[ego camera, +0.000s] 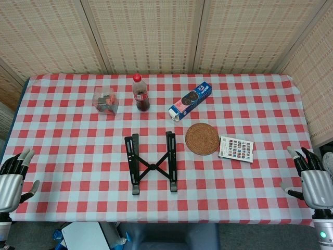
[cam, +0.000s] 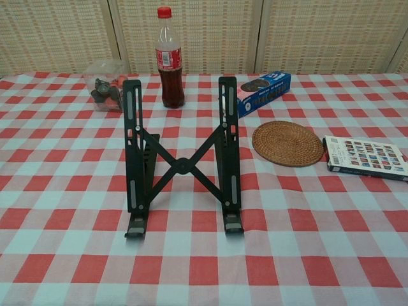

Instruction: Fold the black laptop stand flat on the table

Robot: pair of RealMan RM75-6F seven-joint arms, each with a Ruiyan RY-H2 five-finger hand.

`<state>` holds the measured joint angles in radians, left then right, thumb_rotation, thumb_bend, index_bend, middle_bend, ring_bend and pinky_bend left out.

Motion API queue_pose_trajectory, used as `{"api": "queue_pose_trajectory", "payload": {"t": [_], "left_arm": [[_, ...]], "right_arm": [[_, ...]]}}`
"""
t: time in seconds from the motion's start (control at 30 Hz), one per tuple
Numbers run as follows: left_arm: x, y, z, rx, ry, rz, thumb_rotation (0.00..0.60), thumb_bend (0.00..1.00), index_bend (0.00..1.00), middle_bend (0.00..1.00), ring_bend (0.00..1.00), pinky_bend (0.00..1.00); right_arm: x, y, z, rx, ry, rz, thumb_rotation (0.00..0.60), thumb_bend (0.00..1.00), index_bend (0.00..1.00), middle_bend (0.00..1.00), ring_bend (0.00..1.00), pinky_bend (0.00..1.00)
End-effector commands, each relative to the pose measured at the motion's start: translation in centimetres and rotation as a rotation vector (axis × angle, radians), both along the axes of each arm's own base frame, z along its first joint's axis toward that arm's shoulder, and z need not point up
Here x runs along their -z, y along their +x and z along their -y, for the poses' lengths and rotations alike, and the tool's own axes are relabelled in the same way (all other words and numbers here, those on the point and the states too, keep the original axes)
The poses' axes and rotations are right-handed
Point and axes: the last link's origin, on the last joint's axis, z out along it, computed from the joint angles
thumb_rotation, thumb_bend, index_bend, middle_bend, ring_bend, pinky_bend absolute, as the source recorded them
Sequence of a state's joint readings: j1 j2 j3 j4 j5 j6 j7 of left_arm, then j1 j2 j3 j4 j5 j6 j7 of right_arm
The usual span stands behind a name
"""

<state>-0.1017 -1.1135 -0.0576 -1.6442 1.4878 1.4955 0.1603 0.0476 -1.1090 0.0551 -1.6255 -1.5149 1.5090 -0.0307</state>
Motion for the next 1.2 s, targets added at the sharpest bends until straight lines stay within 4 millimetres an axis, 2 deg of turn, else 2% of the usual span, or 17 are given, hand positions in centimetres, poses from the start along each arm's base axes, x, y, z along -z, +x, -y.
{"api": "queue_pose_trajectory", "payload": {"t": [0.03, 0.43, 0.77, 0.83, 0.93, 0.97, 1.13, 1.2], "left_arm": [[0.0, -0.1, -0.1, -0.007, -0.005, -0.002, 0.6, 0.32, 0.03, 0.06, 0.1, 0.13], [0.1, 0.5, -0.3, 0.016, -0.013, 0.039, 0.6, 0.32, 0.03, 0.06, 0.1, 0.13], [0.2, 2.5, -4.0, 0.092, -0.109, 0.256, 0.598, 0.32, 0.03, 0.06, 0.11, 0.13], [0.3, 3.1, -5.0, 0.11, -0.135, 0.299, 0.522, 0.3, 0.03, 0.06, 0.12, 0.13], [0.6, 4.0, -6.5, 0.128, -0.178, 0.379, 0.362, 0.28, 0.03, 0.06, 0.13, 0.14], [0.7, 4.2, -6.9, 0.131, -0.19, 0.404, 0.338, 0.28, 0.03, 0.07, 0.13, 0.14], [1.7, 5.6, -9.4, 0.134, -0.274, 0.548, 0.124, 0.24, 0.05, 0.09, 0.16, 0.16], [2.1, 6.3, -10.5, 0.148, -0.316, 0.604, 0.059, 0.23, 0.06, 0.1, 0.17, 0.18]], "right_arm": [[0.2, 0.0, 0.0, 0.003, 0.008, 0.005, 0.6, 0.13, 0.07, 0.18, 0.05, 0.1], [0.2, 0.3, 0.0, -0.015, 0.016, 0.036, 0.6, 0.13, 0.07, 0.18, 0.05, 0.1], [0.8, 2.9, 2.3, -0.082, 0.135, 0.214, 0.6, 0.13, 0.07, 0.18, 0.05, 0.1], [1.1, 3.5, 3.0, -0.096, 0.173, 0.255, 0.6, 0.13, 0.07, 0.18, 0.05, 0.1], [1.4, 4.5, 4.0, -0.119, 0.217, 0.303, 0.6, 0.13, 0.07, 0.18, 0.05, 0.1], [1.6, 4.8, 4.3, -0.124, 0.23, 0.322, 0.6, 0.12, 0.07, 0.18, 0.05, 0.1], [3.1, 6.7, 6.1, -0.137, 0.32, 0.469, 0.6, 0.06, 0.07, 0.18, 0.05, 0.1], [4.0, 7.5, 6.8, -0.128, 0.379, 0.538, 0.6, 0.02, 0.07, 0.17, 0.05, 0.1]]}}
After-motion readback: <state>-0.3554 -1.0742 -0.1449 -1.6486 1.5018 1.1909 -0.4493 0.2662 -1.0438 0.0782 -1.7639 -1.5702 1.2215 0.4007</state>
